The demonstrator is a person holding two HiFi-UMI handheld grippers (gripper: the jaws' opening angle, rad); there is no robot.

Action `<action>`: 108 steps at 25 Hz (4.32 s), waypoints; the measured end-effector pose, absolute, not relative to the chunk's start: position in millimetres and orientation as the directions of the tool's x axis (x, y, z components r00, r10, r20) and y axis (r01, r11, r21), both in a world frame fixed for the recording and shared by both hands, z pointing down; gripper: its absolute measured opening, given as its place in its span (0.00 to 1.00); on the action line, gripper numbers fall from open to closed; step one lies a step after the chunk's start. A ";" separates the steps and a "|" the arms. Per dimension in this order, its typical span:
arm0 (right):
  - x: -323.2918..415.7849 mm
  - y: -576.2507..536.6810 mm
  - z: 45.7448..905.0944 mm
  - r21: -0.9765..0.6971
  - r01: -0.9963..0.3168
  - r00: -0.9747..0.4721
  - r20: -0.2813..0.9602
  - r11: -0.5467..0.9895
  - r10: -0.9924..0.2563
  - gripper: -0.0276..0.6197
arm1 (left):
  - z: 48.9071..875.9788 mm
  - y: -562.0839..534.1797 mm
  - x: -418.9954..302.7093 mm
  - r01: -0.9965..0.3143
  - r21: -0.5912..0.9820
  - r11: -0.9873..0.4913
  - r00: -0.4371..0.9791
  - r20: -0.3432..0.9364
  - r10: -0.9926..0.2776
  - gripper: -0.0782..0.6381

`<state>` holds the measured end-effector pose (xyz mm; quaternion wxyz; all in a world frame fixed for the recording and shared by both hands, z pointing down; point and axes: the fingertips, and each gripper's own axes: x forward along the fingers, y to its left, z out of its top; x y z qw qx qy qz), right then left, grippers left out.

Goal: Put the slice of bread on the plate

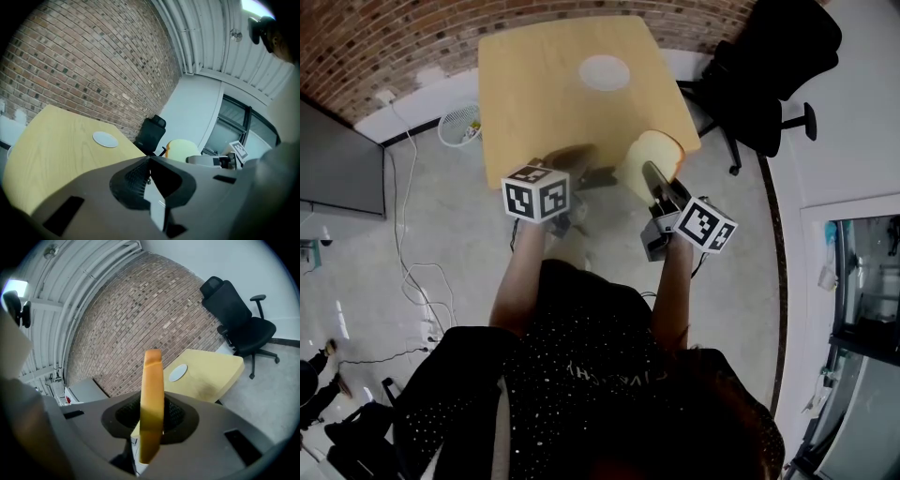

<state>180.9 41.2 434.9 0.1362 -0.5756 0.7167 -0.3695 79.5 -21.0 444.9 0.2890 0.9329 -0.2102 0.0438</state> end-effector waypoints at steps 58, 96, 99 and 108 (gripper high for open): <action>247.4 -317.8 515.5 -0.786 -0.618 -0.561 0.459 -0.020 -0.689 0.19 | 486.4 -337.1 152.3 -0.651 0.497 -0.574 0.750 0.302 -0.588 0.12; 261.7 -344.8 541.4 -0.149 -0.989 -0.123 0.780 0.008 -0.613 0.48 | 493.5 -336.1 135.1 -0.663 0.491 -0.564 0.742 0.338 -0.579 0.12; 270.6 -332.5 531.1 -0.201 -0.979 -0.122 0.712 -0.033 -0.691 0.48 | 491.6 -331.7 139.7 -0.655 0.487 -0.578 0.751 0.336 -0.568 0.12; 260.5 -292.0 493.7 -0.500 -0.866 -0.276 0.486 -0.005 -0.829 0.06 | 492.6 -314.2 159.9 -0.631 0.483 -0.608 0.775 0.343 -0.531 0.12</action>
